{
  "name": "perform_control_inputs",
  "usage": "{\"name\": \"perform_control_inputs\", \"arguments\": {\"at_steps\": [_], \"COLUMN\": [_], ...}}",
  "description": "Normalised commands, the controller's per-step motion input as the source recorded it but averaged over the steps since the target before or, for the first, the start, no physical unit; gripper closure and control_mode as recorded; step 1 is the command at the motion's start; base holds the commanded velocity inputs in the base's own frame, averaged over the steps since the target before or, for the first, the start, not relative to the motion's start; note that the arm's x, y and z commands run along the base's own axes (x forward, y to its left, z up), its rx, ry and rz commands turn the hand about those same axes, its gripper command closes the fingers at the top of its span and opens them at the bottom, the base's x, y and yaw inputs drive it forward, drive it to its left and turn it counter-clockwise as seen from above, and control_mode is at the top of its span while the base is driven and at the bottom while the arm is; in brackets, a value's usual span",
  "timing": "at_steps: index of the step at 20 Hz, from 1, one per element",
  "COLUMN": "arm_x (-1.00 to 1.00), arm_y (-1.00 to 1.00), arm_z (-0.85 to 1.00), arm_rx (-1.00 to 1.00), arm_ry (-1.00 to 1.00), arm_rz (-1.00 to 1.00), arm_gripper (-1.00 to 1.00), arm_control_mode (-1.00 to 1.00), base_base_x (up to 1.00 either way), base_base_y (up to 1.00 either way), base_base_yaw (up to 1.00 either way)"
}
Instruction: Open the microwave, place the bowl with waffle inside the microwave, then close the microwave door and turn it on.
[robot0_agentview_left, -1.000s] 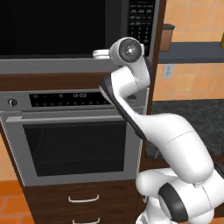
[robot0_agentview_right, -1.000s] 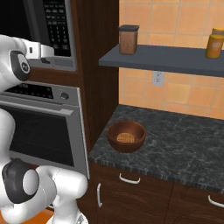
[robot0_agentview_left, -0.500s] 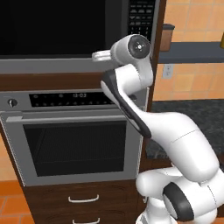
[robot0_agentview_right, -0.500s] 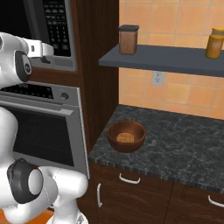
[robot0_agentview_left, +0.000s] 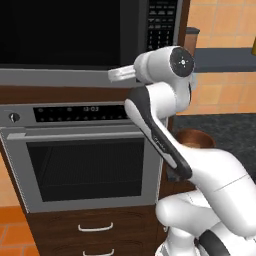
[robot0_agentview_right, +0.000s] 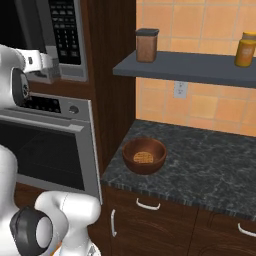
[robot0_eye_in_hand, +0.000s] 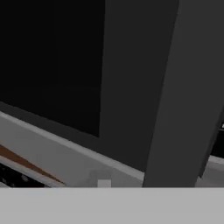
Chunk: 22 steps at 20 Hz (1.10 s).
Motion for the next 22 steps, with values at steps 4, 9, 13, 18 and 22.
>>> {"name": "perform_control_inputs", "arguments": {"at_steps": [4, 9, 13, 18, 22], "arm_x": [-1.00, -1.00, -1.00, -0.93, -0.76], "arm_y": [1.00, 1.00, 1.00, 1.00, 0.96], "arm_z": [0.10, 0.04, 0.00, 0.00, -0.10], "arm_rx": [-0.17, -0.22, -0.24, -0.23, -0.16], "arm_ry": [0.00, 0.00, 0.00, 0.00, -0.08], "arm_rz": [0.12, 0.14, 0.11, 0.09, 0.11], "arm_gripper": [1.00, 1.00, 1.00, 1.00, 1.00], "arm_control_mode": [-1.00, -1.00, -1.00, -1.00, -1.00], "base_base_x": [0.00, 0.00, 0.00, 0.00, 0.00], "base_base_y": [0.00, 0.00, 0.00, 0.00, 0.00], "base_base_yaw": [0.00, 0.00, 0.00, 0.00, 0.00]}}
